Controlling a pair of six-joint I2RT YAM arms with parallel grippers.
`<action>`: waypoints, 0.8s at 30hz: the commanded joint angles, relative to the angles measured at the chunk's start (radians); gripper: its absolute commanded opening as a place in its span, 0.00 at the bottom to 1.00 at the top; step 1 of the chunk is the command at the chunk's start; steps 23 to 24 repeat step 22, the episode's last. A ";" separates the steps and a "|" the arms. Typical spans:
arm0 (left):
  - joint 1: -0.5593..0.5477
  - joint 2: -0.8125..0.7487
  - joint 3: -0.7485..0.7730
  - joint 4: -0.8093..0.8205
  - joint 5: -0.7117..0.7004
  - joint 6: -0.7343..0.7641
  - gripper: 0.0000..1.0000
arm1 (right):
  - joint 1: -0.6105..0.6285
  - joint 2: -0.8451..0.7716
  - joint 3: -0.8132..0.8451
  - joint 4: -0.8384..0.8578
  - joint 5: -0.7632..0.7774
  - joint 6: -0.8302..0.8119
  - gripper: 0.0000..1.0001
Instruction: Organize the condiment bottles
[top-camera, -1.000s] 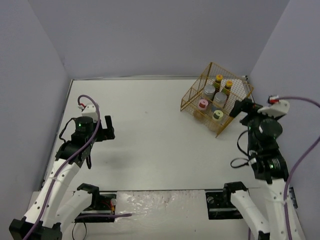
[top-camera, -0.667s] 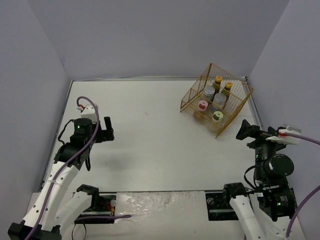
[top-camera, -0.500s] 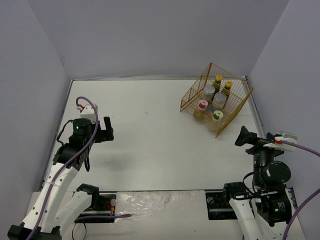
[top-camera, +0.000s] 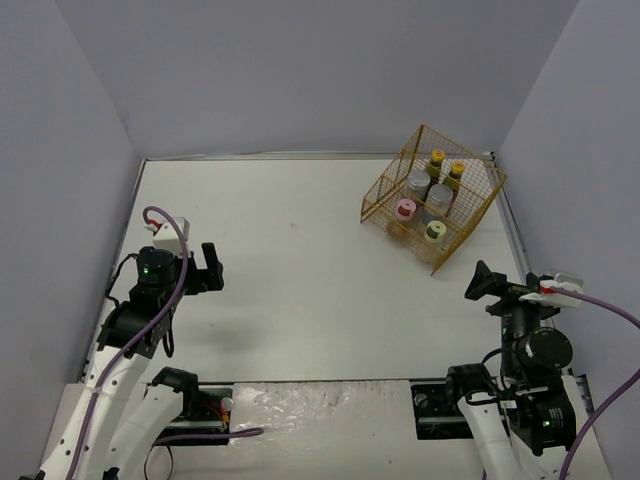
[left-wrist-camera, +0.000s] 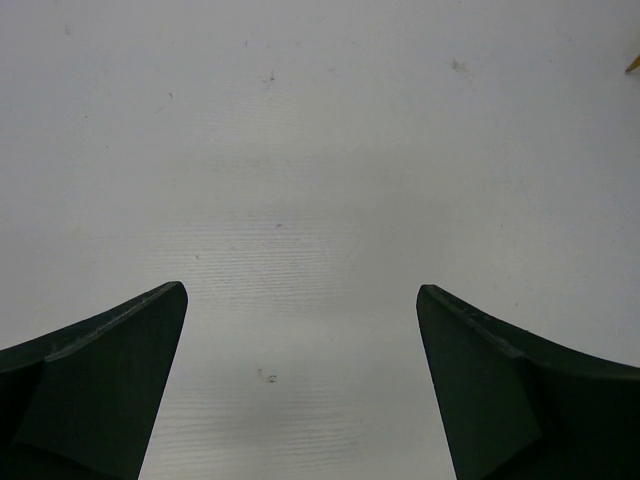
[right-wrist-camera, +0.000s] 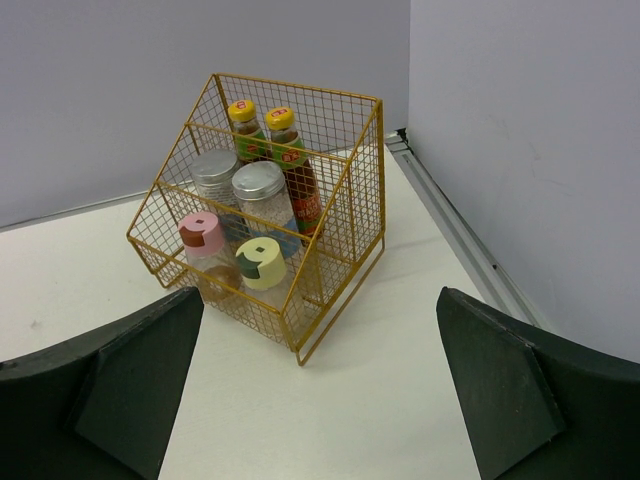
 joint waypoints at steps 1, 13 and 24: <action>0.014 0.016 0.032 0.050 -0.002 0.007 0.97 | -0.005 0.007 0.000 0.076 0.003 0.006 1.00; 0.014 0.041 0.032 0.053 0.024 -0.004 0.97 | -0.005 0.012 -0.003 0.081 -0.012 0.004 1.00; 0.014 0.046 0.032 0.052 0.026 -0.005 0.97 | -0.005 0.019 -0.003 0.083 -0.027 0.001 1.00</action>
